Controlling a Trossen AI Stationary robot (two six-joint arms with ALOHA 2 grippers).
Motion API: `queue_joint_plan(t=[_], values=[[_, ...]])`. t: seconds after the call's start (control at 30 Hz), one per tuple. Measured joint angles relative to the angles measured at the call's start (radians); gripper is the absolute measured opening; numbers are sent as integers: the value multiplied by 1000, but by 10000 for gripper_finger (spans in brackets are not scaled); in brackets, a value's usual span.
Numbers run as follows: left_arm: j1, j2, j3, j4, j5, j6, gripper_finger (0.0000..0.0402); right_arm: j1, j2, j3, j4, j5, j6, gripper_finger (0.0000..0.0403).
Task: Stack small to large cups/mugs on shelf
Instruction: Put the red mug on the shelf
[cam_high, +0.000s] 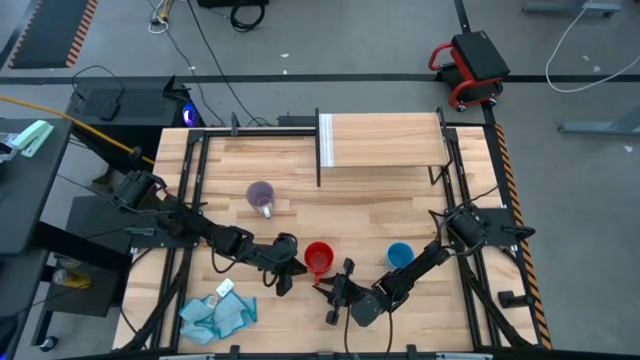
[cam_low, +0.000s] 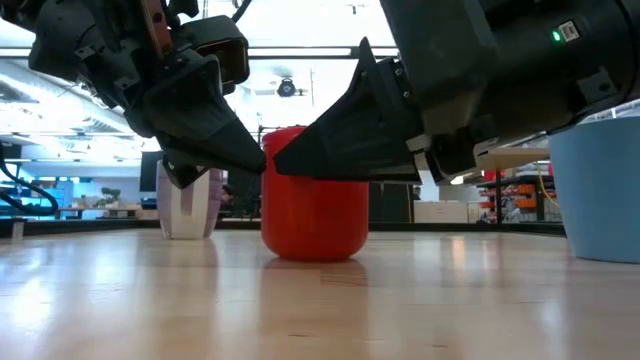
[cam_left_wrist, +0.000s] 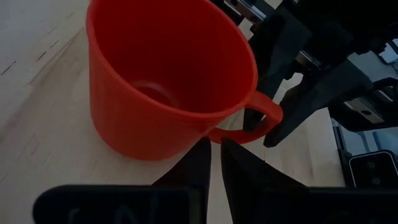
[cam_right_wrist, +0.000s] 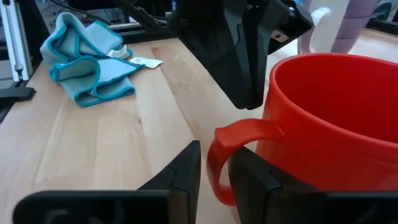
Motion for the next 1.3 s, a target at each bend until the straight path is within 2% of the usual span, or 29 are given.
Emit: queue_joint_plan(t=[0.43, 0.8, 1.0, 1.3], values=[[-1, 0, 0, 0, 0, 0, 41, 0, 0, 0, -2, -5, 0, 15], [-1, 0, 0, -47, 0, 7, 37, 24, -19, 0, 24, -6, -60, 12], [-1, -1, 0, -77, -3, -3, 36, 81, -147, 0, -9, 28, -171, 12], [-1, -1, 0, -78, -3, -11, 28, 141, -485, 0, -349, 113, -225, 12]])
